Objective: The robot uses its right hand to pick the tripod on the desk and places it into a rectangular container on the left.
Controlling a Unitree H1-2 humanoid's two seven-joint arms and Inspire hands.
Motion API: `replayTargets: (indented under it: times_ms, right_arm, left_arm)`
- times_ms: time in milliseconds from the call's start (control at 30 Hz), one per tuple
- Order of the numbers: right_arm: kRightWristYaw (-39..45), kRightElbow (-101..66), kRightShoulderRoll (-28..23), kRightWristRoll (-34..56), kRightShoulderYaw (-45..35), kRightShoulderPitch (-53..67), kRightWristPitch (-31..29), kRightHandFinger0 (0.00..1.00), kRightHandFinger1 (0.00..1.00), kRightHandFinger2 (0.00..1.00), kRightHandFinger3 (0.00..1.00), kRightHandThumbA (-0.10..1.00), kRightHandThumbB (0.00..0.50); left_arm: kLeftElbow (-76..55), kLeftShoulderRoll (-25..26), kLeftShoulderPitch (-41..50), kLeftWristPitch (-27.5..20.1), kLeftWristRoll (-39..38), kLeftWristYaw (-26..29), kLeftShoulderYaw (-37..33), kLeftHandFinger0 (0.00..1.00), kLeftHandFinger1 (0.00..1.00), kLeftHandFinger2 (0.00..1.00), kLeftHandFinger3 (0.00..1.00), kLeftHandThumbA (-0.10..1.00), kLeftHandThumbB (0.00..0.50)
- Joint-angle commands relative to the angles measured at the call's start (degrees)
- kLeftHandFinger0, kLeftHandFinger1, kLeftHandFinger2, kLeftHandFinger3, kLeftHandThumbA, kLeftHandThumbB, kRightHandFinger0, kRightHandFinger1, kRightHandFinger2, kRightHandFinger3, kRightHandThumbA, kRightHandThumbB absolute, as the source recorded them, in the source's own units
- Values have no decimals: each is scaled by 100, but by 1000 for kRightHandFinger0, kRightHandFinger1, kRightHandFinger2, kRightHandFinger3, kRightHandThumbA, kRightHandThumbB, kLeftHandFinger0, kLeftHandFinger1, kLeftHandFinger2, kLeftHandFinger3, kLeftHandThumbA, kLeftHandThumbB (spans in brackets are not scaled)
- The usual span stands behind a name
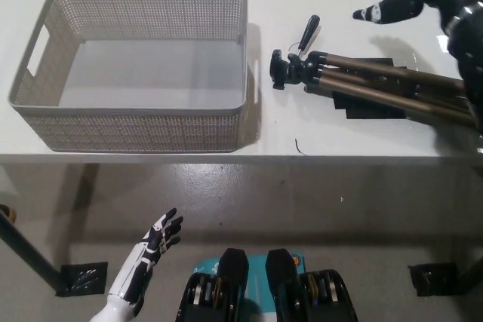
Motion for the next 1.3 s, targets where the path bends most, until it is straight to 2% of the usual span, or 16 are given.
replayTargets:
  times_ms: [0,100,167,200,267,333,400,467,700,800,933,1033,1067,1167,1200,1267]
  right_arm:
    - [360,3300,322,7,134,-2168,244,1000,1000,1000,1000,1000,470]
    - [372,4169,509,115,137,-2234,58,1000,1000,1000,1000,1000,500]
    - [316,4383,557,106,172,-2185,9,1000,1000,1000,1000,1000,500]
    - [270,4570,578,168,139,-2105,-201,1000,1000,1000,1000,1000,468]
    - [332,4805,643,199,132,-2021,-134,1000,1000,1000,1000,1000,500]
    - [340,4944,707,120,213,-1958,-64,1000,1000,1000,1000,1000,500]
    - [468,5080,720,156,203,-1835,-263,1000,1000,1000,1000,1000,500]
    - [872,5227,694,139,263,-1809,-390,1000,1000,1000,1000,1000,500]
    - [1389,5380,660,355,102,-1871,-328,1000,1000,1000,1000,1000,500]
    - [1546,5377,613,320,153,-1877,-397,1000,1000,1000,1000,1000,476]
    - [1407,5416,654,235,203,-1869,7,1000,1000,1000,1000,1000,500]
    - [1427,5374,621,222,231,-1912,-305,1000,1000,1000,1000,1000,500]
    - [1496,5355,596,310,155,-1948,-430,1000,1000,1000,1000,1000,485]
    - [1538,5303,531,351,101,-2096,-476,1000,1000,1000,1000,1000,500]
    - [1496,5253,485,292,154,-2202,-682,1000,1000,1000,1000,1000,448]
    - [1471,5226,463,311,129,-2271,-742,1000,1000,1000,1000,1000,441]
  left_arm:
    - [-156,64,-208,-392,-111,-53,82,1000,1000,1000,1000,1000,500]
    - [-118,66,-215,-442,-103,-63,84,1000,1000,1000,1000,1000,500]
    - [-111,71,-217,-437,-93,-53,79,1000,1000,1000,1000,1000,500]
    - [-95,58,-222,-439,-69,-38,72,1000,1000,1000,1000,1000,500]
    - [-110,51,-210,-436,-88,-47,71,1000,1000,1000,1000,1000,500]
    - [-148,53,-193,-393,-117,-54,80,1000,1000,1000,1000,1000,500]
    - [-168,81,-184,-391,-115,-75,75,1000,1000,1000,1000,1000,500]
    - [-133,86,-201,-419,-127,-86,78,1000,1000,1000,1000,1000,500]
    - [-136,104,-228,-437,-99,-84,62,1000,1000,1000,1000,1000,500]
    - [-123,107,-218,-439,-129,-120,51,1000,1000,1000,1000,1000,500]
    - [-115,85,-216,-442,-120,-117,42,1000,1000,1000,1000,1000,500]
    - [-130,99,-233,-434,-100,-95,53,1000,1000,1000,1000,1000,500]
    - [-146,113,-244,-404,-92,-100,51,1000,1000,1000,1000,1000,500]
    - [-122,124,-279,-380,-90,-117,43,1000,1000,1000,1000,1000,500]
    - [-120,125,-287,-355,-105,-130,42,1000,1000,1000,1000,1000,500]
    - [-134,119,-265,-349,-101,-131,42,1000,1000,1000,1000,1000,500]
